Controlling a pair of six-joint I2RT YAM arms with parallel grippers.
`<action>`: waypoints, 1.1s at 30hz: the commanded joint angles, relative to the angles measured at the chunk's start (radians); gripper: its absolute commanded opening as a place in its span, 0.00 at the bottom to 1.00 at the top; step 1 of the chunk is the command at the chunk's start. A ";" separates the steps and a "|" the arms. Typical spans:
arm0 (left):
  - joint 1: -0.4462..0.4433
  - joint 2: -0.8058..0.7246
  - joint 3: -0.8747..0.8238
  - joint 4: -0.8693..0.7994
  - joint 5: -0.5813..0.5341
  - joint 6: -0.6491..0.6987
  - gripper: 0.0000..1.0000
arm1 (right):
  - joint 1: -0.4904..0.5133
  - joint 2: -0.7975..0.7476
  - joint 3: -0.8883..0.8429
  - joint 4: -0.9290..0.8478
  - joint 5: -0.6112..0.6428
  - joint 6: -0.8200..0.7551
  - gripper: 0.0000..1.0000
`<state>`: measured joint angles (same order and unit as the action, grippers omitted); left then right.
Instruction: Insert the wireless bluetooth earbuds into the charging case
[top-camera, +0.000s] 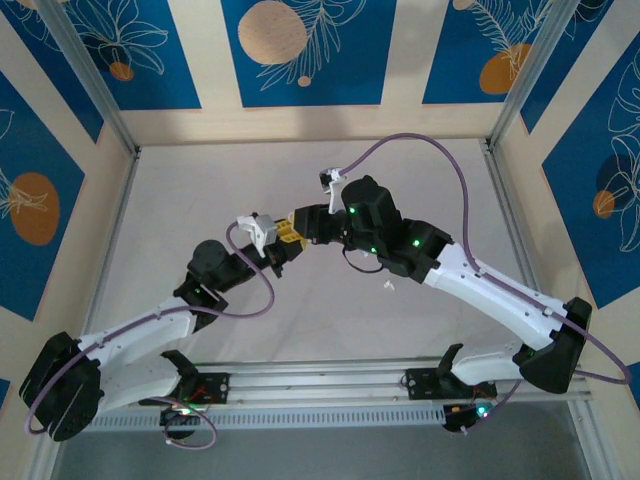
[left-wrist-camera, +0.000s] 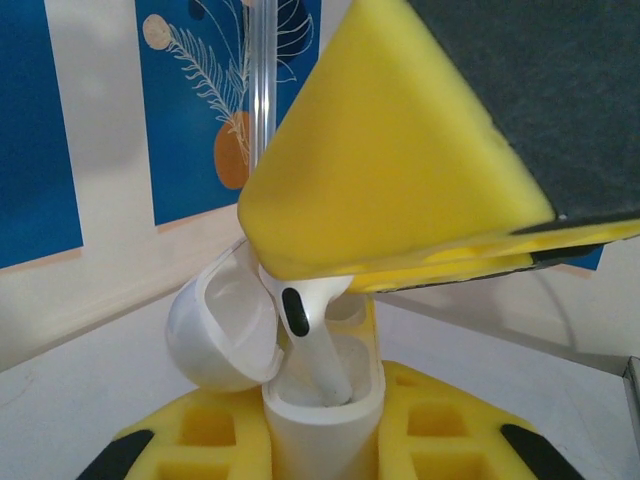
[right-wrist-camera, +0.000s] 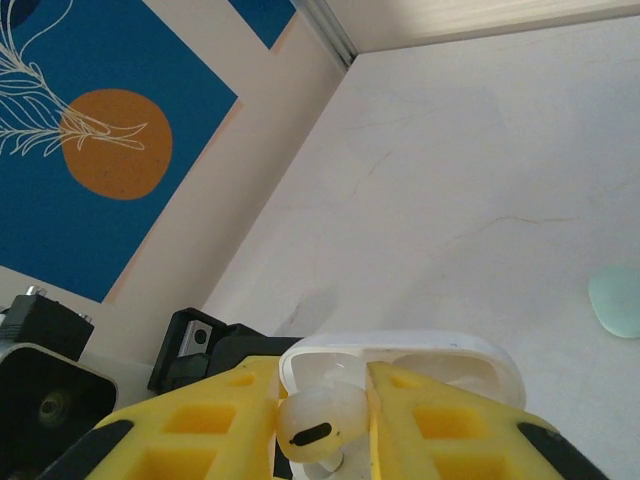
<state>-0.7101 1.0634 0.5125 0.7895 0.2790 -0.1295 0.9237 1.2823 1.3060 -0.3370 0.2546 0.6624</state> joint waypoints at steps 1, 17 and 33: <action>-0.012 -0.013 0.008 0.072 -0.029 -0.021 0.17 | 0.013 -0.011 -0.022 0.025 -0.024 -0.022 0.27; -0.012 -0.034 0.011 0.082 -0.044 -0.020 0.17 | 0.015 -0.017 -0.024 -0.038 -0.029 -0.042 0.29; -0.012 -0.032 0.039 0.052 0.023 -0.022 0.17 | 0.015 -0.014 0.006 -0.077 0.011 -0.050 0.34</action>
<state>-0.7120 1.0615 0.5129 0.7719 0.2665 -0.1474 0.9302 1.2793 1.2938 -0.3500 0.2398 0.6277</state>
